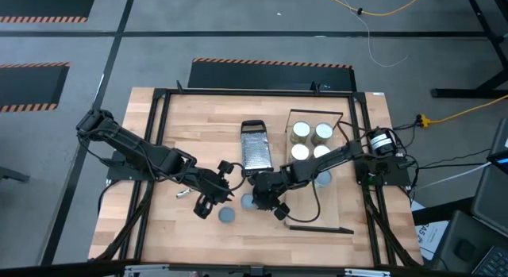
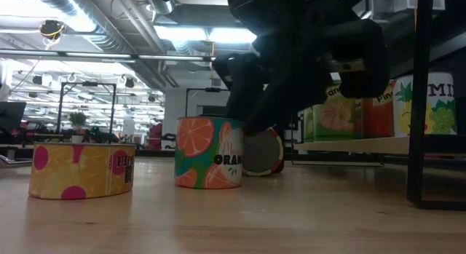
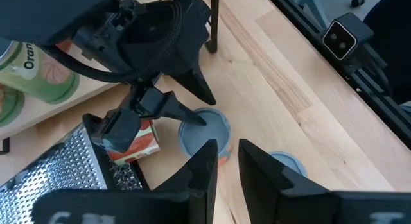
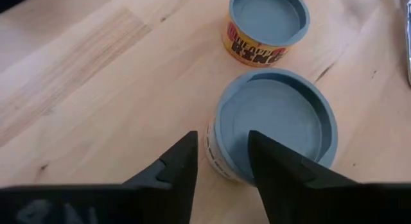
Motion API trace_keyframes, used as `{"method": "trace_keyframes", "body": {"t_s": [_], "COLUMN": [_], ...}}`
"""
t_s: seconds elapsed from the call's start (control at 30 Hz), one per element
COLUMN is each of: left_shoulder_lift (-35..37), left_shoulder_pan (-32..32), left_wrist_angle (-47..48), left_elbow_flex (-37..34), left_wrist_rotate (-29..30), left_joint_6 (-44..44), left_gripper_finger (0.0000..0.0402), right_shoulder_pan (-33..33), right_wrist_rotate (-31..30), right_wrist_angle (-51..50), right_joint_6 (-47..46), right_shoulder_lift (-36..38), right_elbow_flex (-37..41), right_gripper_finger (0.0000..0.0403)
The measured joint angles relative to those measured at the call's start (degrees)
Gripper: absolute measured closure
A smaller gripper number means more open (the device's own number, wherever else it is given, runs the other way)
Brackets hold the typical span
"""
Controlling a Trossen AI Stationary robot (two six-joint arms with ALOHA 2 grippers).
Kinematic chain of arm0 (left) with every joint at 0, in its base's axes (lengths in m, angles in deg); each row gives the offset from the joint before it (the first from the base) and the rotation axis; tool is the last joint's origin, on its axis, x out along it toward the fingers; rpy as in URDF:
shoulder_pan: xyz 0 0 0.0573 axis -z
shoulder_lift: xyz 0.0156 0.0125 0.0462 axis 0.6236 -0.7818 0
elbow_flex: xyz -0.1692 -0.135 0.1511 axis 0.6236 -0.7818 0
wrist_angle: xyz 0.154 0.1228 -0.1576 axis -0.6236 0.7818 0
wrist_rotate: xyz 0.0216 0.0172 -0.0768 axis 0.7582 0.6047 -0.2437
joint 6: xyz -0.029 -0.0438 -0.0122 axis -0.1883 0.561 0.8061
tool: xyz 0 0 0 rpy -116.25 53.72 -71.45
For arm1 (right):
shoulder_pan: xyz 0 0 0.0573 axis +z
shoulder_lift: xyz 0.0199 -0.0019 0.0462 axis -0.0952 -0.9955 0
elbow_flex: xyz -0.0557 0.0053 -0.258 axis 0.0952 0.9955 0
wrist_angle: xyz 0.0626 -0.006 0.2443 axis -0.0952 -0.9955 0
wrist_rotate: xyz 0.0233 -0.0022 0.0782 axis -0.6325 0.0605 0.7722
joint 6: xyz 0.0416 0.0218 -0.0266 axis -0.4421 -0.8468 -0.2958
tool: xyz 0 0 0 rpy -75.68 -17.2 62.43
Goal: Pick and place cans onto a shelf
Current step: Put the small canned oranges on the shelf
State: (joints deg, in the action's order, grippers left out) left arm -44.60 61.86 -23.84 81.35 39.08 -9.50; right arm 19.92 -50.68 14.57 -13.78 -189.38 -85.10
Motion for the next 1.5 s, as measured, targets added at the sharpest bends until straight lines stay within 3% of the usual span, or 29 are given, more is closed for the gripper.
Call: {"method": "trace_keyframes", "body": {"t_s": [0.37,0.77,1.0,1.17,1.4,1.5], "left_shoulder_lift": [0.00,0.00,-0.02,-0.02,-0.02,-0.02], "left_shoulder_pan": [0.00,0.00,0.00,0.02,0.15,0.17], "left_wrist_angle": [-0.01,-0.20,-0.22,-0.33,0.07,-0.06], "left_elbow_flex": [0.00,0.00,0.00,0.00,0.00,0.00], "left_wrist_rotate": [-0.02,-0.02,-0.02,-0.02,-0.04,-0.04], "left_joint_6": [0.02,0.13,0.14,0.13,1.52,1.57], "left_gripper_finger": [0.0346,0.0347,0.0347,0.0347,0.0347,0.0347], "right_shoulder_pan": [0.01,4.55,6.21,6.10,7.19,7.66], "right_wrist_rotate": [0.12,-0.25,-6.97,-7.89,-14.88,-15.00], "right_wrist_angle": [-0.09,-7.77,-22.52,-30.02,-39.42,-38.90], "right_joint_6": [-0.07,-0.62,-12.35,-18.84,-24.64,-26.13], "right_shoulder_lift": [0.13,8.97,17.84,24.23,27.17,27.07], "right_elbow_flex": [-0.02,-3.71,-8.12,-8.37,-8.35,-6.24], "right_gripper_finger": [0.0390,0.0394,0.0393,0.0395,0.0397,0.0397]}}
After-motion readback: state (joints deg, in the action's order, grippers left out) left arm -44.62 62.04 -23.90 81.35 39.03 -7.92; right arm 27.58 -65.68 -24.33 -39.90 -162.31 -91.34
